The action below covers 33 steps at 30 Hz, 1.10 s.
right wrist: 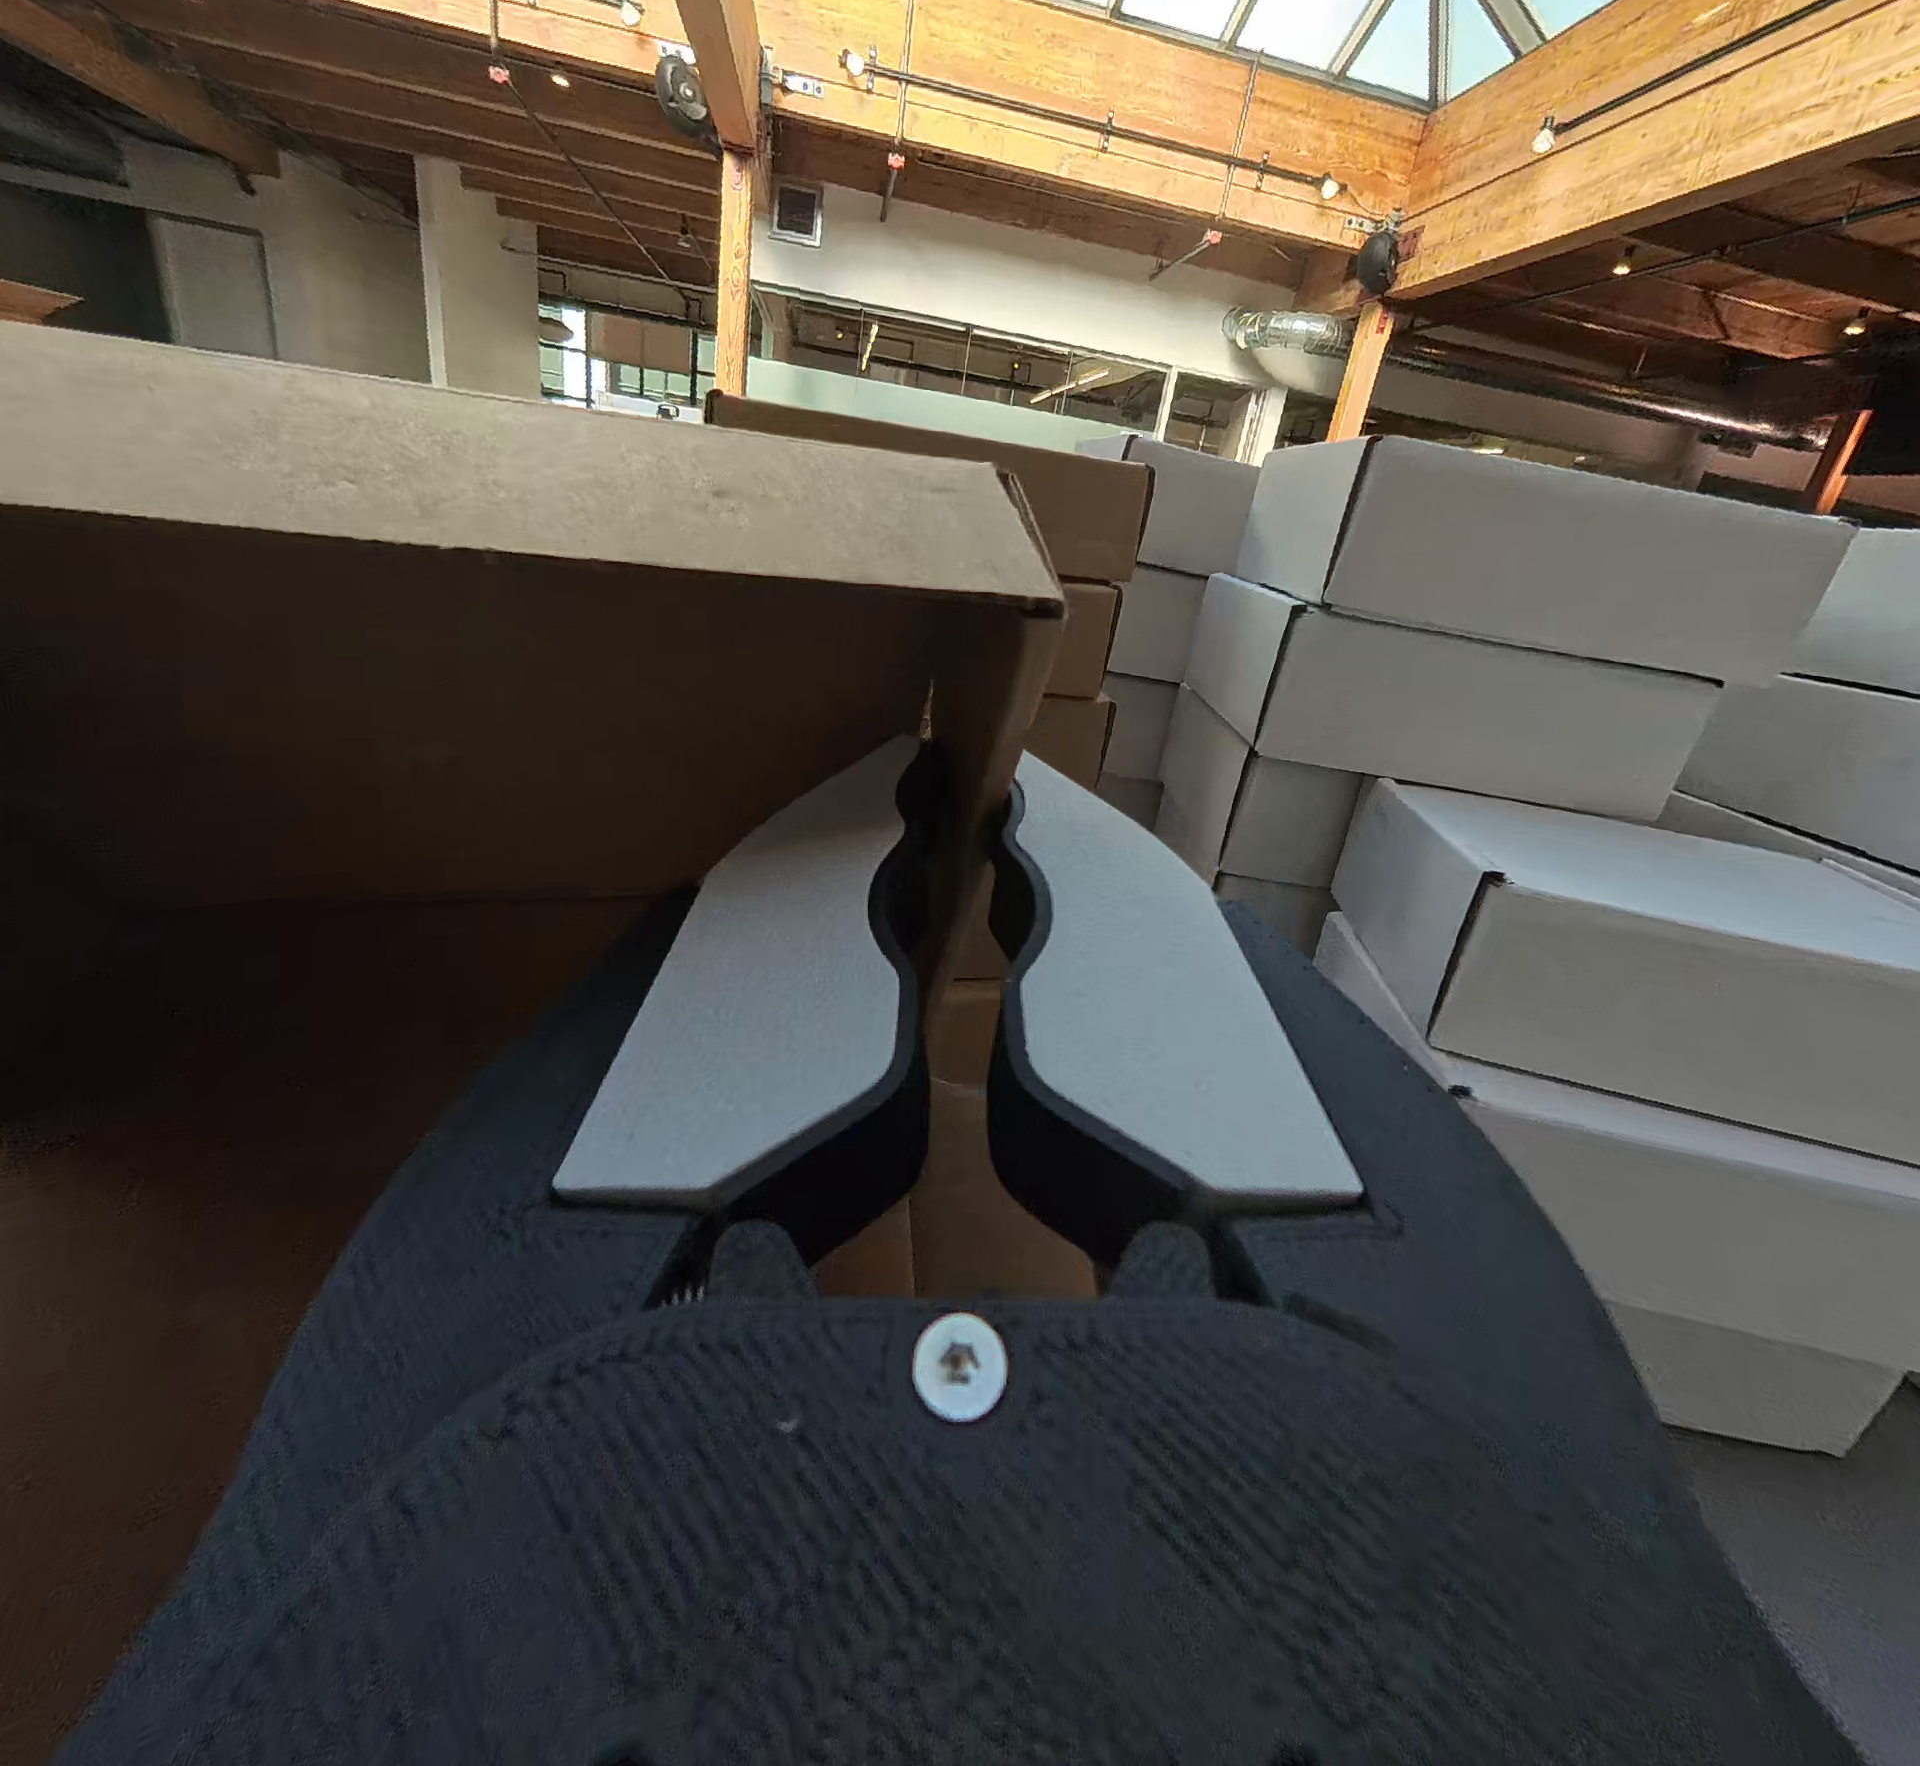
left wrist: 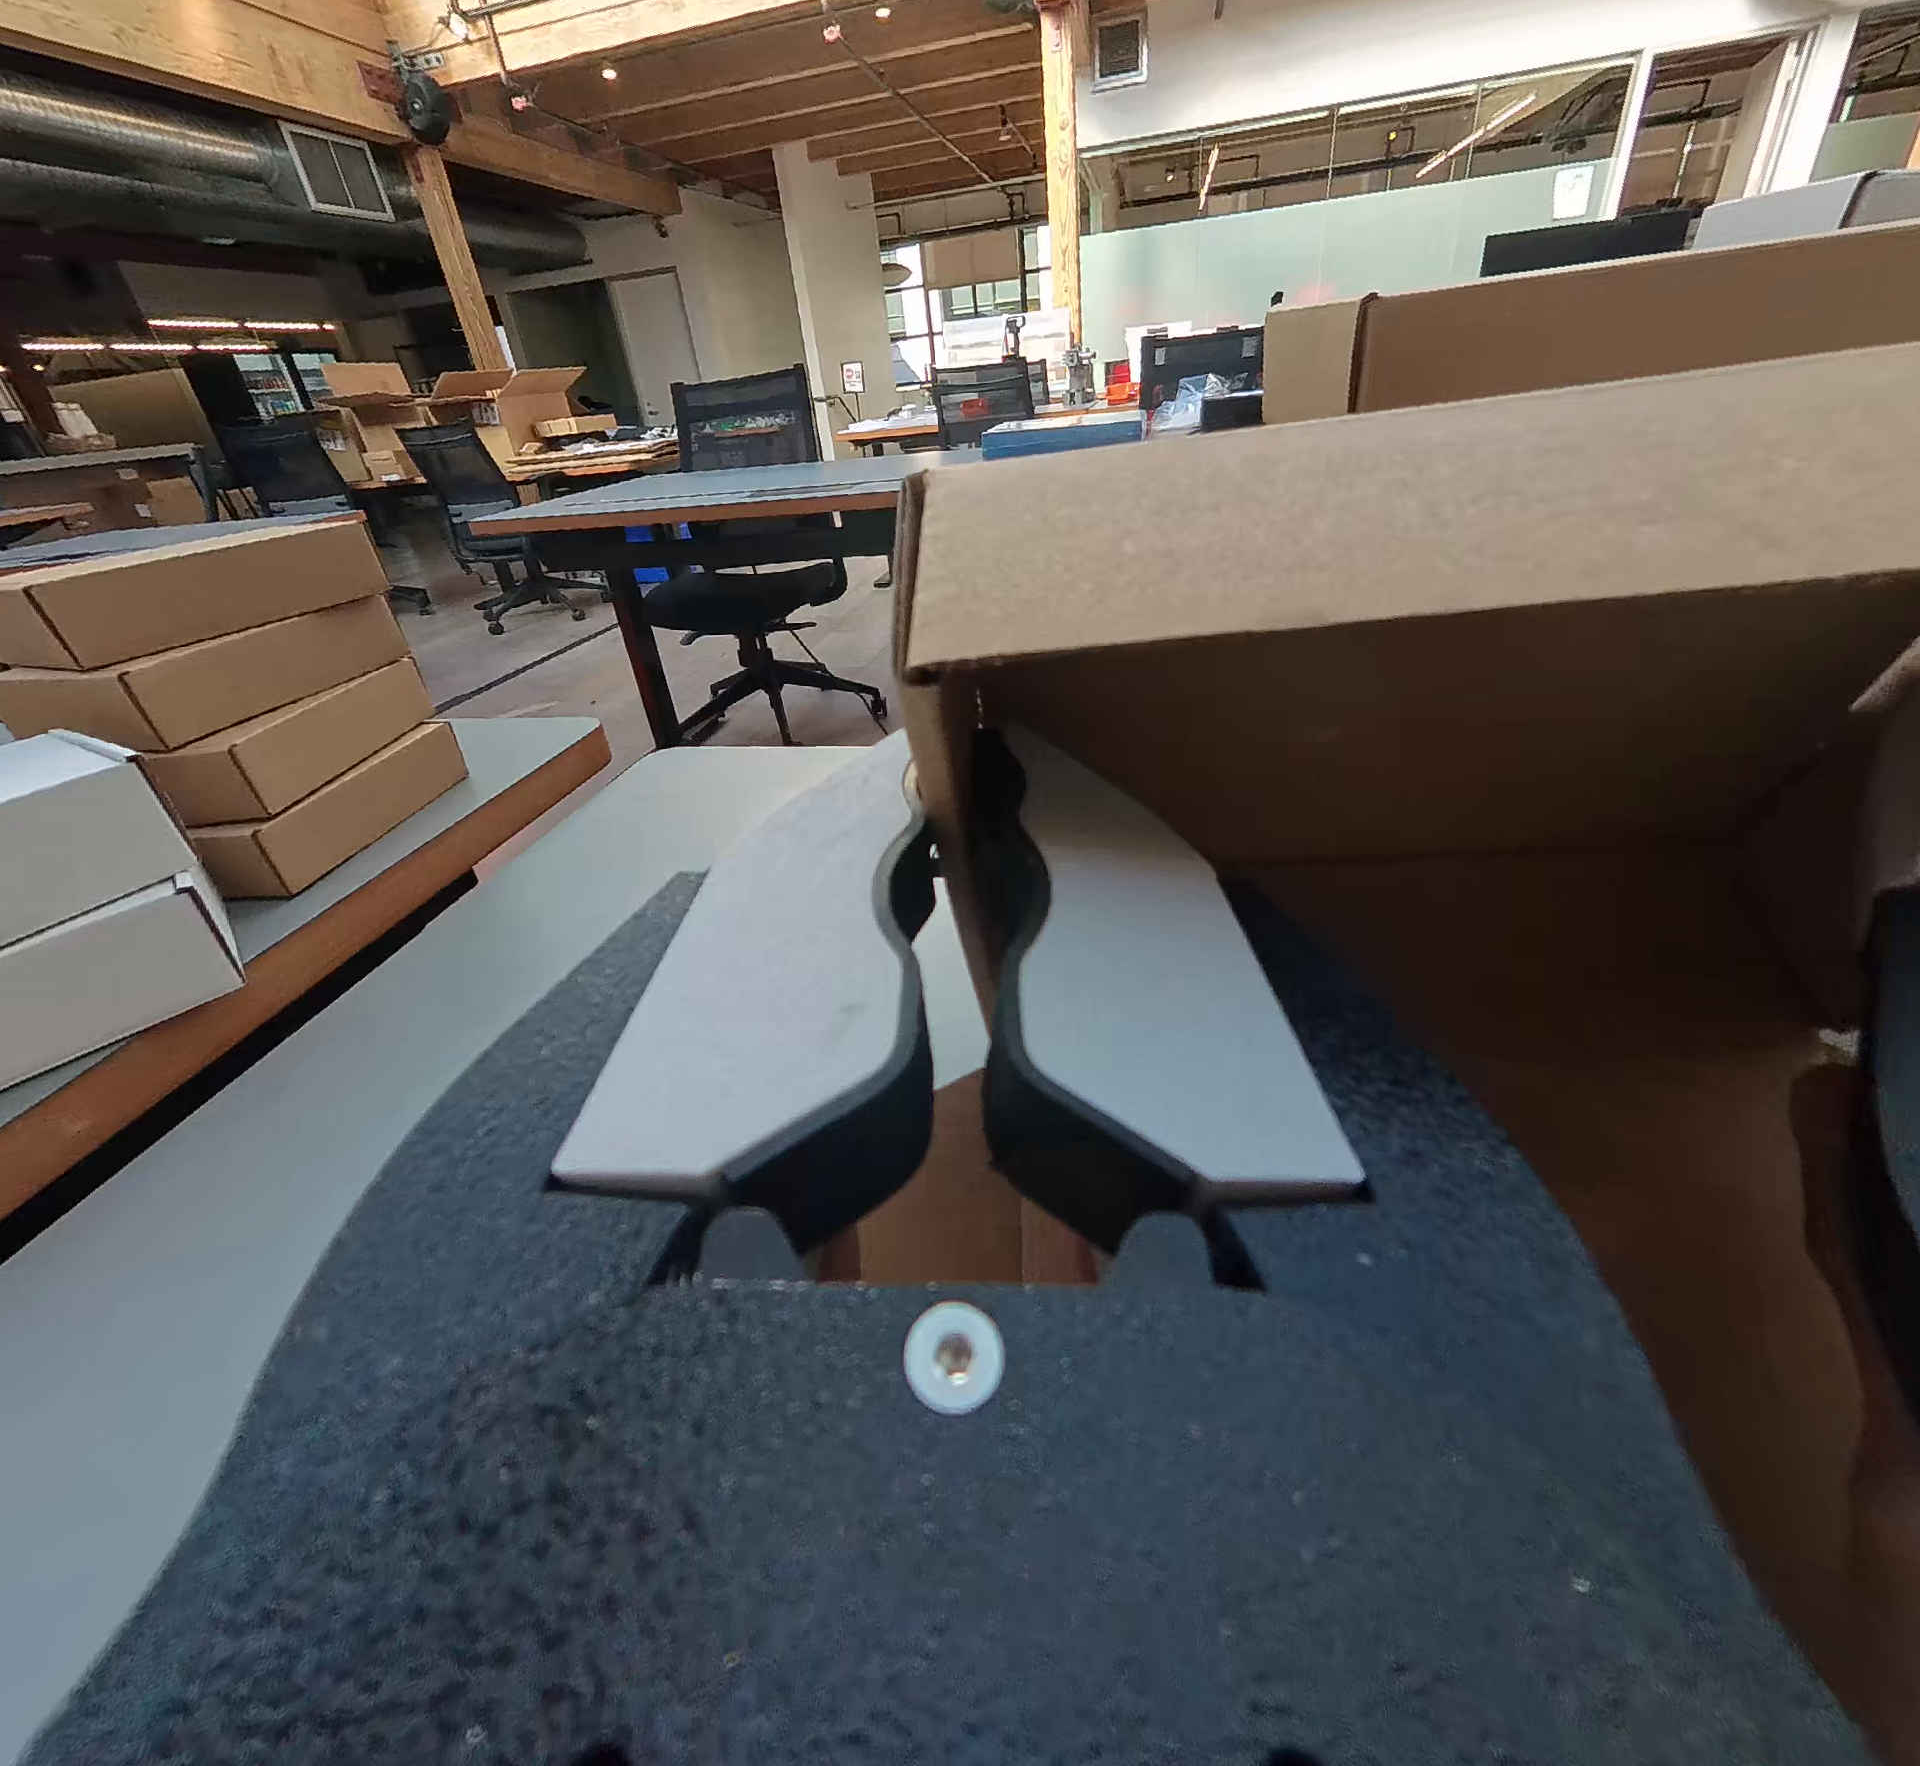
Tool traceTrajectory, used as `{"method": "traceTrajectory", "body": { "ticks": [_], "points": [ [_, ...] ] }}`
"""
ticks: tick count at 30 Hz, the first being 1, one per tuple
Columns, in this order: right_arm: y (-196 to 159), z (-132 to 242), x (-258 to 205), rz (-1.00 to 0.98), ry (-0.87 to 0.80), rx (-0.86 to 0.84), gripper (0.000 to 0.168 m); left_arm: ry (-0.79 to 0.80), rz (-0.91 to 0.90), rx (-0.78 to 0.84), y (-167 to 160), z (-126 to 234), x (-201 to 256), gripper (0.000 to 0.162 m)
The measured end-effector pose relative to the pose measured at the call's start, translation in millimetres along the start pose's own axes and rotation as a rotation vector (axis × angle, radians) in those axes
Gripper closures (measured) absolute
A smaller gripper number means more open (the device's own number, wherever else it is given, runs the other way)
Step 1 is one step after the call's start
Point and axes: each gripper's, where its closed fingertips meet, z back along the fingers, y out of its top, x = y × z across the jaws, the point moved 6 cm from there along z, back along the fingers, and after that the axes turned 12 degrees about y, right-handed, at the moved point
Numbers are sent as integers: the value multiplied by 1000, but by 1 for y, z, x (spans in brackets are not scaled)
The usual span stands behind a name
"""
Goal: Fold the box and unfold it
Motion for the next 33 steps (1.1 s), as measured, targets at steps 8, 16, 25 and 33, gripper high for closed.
{"method": "traceTrajectory", "body": {
  "ticks": [8,16,25,33],
  "points": [
    [-11,7,-3,-20,107,7,162,-47,3,-68,-13,-2,-5,156],
    [2,17,-1,33,115,51,163,-64,-50,-37,-12,0,-7,150],
    [1,15,-10,-49,179,53,163,-113,146,-101,-13,0,-20,156],
    [4,23,-19,55,414,37,149,-126,149,-198,-11,-13,-38,156]
  ]
}}
